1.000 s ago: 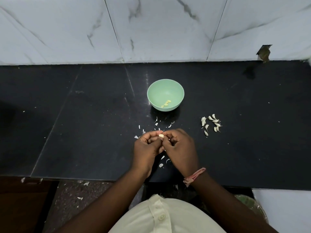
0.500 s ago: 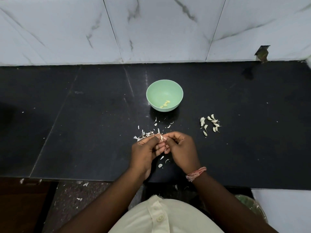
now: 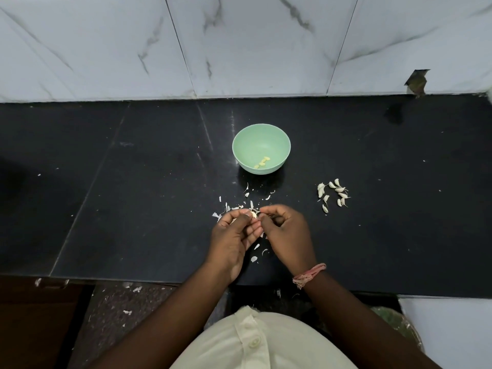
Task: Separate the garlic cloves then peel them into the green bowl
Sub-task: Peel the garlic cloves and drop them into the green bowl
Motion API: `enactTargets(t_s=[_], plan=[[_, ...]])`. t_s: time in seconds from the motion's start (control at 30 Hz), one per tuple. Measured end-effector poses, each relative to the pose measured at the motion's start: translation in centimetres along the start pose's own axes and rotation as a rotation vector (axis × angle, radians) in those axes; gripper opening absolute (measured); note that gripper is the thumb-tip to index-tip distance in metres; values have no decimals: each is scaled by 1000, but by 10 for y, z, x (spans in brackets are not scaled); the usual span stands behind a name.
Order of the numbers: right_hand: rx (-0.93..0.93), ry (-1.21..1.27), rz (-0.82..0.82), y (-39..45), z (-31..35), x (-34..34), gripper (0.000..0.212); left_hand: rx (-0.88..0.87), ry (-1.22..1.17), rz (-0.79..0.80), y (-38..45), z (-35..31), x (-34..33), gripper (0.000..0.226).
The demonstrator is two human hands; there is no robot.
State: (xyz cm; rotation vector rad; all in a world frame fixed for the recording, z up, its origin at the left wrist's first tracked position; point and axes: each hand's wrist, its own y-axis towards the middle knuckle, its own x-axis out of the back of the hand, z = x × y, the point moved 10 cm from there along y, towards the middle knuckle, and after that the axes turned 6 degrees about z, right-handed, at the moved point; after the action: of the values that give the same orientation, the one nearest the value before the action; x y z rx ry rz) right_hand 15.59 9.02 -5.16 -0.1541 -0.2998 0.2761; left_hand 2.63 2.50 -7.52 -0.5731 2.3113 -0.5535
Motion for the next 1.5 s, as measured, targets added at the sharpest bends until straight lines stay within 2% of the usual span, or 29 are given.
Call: enactTargets(t_s=[0.17, 0.33, 0.5, 0.63, 0.8, 0.93, 1.13, 1.4, 1.5], plan=[[15, 15, 4, -2, 4, -3, 8, -55, -4, -4, 0, -7, 1, 8], [80, 27, 33, -3, 14, -5, 11, -121, 51, -12, -1, -10, 2, 7], [105, 36, 69, -3, 14, -11, 19, -121, 87, -10, -2, -11, 5, 18], [-28, 190, 27, -1, 3, -7, 12, -121, 188, -2, -5, -10, 3, 10], [-108, 222, 111, 0, -2, -17, 8, -154, 292, -33, -7, -15, 7, 10], [-93, 217, 130, 1, 2, -16, 6, -239, 473, -40, -10, -26, 7, 12], [-43, 199, 162, 4, 10, -18, 10, -333, 594, -45, -16, -40, 1, 16], [-43, 277, 249, 6, 16, -20, 11, -327, 616, 37, -15, -49, -5, 10], [-61, 287, 258, 7, 15, -19, 12, -233, 514, 82, -9, -45, -3, 9]])
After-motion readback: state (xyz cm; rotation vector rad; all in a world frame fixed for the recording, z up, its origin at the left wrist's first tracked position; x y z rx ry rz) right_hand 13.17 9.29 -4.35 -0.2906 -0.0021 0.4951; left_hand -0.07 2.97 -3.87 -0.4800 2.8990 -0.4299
